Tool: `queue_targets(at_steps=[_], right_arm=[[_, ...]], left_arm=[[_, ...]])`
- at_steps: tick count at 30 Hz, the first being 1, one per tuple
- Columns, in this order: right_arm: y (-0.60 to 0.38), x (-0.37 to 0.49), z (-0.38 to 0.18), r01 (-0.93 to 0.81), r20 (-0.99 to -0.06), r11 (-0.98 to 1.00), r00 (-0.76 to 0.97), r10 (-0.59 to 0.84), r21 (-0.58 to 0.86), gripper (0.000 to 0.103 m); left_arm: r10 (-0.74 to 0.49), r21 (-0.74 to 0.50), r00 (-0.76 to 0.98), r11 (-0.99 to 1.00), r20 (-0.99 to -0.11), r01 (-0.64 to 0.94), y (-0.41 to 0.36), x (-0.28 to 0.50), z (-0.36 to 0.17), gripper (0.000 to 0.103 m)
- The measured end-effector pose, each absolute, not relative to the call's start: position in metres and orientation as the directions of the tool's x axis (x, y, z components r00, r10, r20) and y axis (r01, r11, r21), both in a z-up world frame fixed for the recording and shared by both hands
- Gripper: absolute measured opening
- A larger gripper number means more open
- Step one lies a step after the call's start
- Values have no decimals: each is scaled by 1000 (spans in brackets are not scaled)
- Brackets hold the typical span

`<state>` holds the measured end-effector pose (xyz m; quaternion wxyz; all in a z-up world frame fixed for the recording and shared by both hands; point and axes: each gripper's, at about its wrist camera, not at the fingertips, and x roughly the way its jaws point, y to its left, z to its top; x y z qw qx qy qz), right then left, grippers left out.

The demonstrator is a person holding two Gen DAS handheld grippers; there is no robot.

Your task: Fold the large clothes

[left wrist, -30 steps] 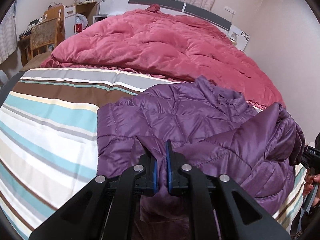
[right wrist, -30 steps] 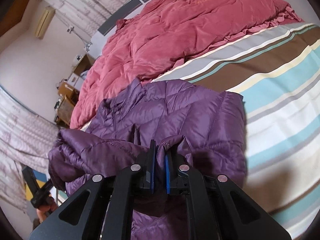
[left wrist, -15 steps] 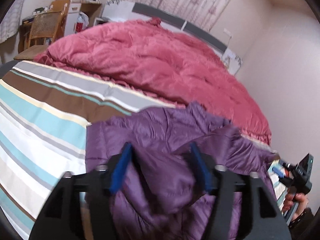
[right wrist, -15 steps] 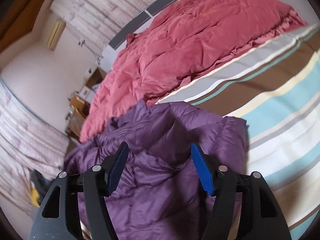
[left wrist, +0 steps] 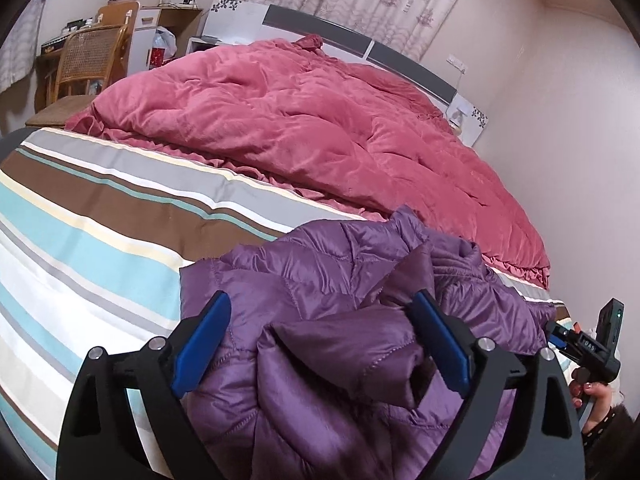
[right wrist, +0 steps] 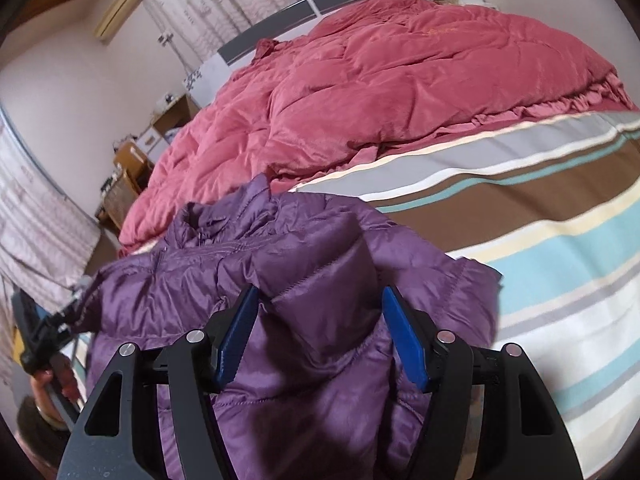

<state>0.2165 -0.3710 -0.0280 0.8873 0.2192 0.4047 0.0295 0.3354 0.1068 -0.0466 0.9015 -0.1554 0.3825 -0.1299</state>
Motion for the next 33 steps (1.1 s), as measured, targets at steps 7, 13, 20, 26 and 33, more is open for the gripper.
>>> queue_targets(at_steps=[7,13,20,26,33], right_arm=[[-360,224,-36,92,-731,938,654,196,334,44],[-361,226,-43,103,-732,934,653,195,341,36],[-355,223,-30,82,-721,947,670,177,309,15],[-356,208,6,61,-688,955,707,164,291,11],[-360,219,42,124,-666,942,736,124,313,8]], left_arm=[[-451,-442,712,870,-538,216,114,327,-42,98],[-442,-386,676,889,-590,244,95,337,-49,97],[-375,-296,615,927,-694,232,73,348,-54,26],[-390,-306,652,920,-650,246,84,335,-18,11],[-349,-305,720,932,-600,198,84,342,15,8]])
